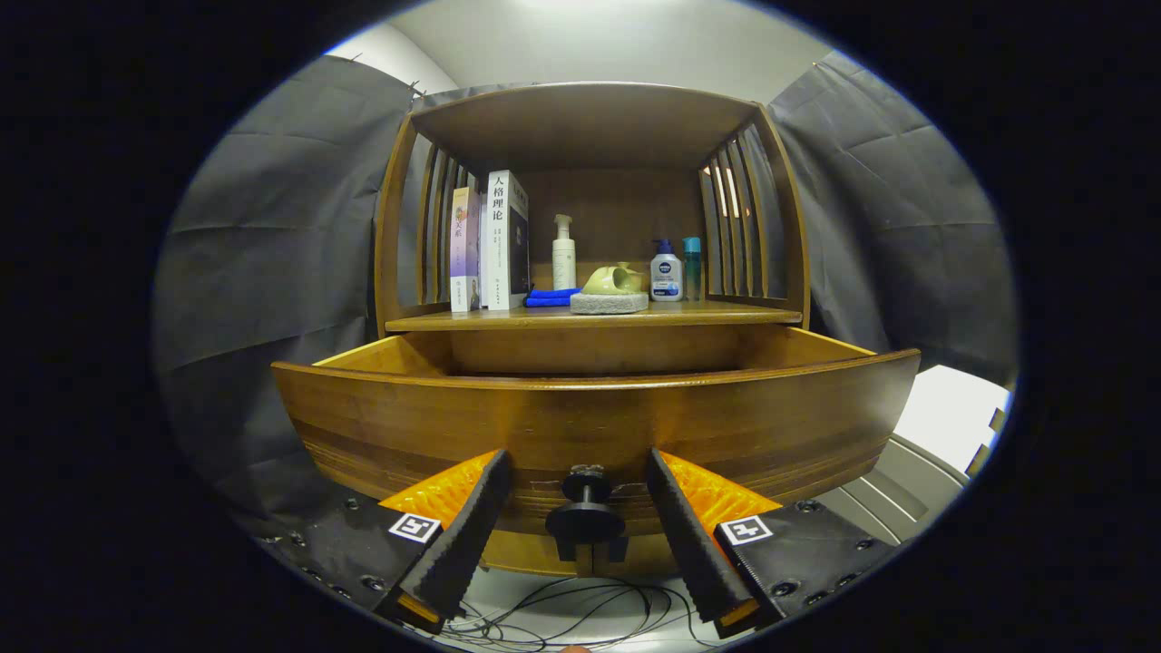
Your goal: Pull open the drawer, take out the items inside it, and place them on the countertop above the cabinet.
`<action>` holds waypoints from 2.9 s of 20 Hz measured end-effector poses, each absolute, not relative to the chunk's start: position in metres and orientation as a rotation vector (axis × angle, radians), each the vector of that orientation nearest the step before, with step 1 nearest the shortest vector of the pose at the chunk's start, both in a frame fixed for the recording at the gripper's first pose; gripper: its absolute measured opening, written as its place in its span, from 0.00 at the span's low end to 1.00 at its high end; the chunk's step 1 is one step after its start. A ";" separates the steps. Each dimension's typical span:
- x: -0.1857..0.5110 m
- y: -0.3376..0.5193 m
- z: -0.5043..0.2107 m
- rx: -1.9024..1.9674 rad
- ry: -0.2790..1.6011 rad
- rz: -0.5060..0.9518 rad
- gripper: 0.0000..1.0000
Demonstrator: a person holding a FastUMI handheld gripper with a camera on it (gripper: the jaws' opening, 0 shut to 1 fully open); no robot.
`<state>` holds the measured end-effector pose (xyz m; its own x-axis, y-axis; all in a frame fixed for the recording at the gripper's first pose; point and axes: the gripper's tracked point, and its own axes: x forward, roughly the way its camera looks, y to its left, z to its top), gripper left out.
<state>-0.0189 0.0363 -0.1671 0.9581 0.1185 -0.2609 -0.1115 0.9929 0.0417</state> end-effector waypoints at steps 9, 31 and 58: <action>0.002 0.033 -0.165 0.021 0.253 0.114 0.96; 0.095 0.042 -0.170 0.005 0.286 0.113 0.96; 0.121 0.031 -0.143 -0.014 0.269 0.081 0.96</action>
<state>0.1211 0.0306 -0.1434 0.9607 0.0778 -0.2665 -0.0816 0.9967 -0.0032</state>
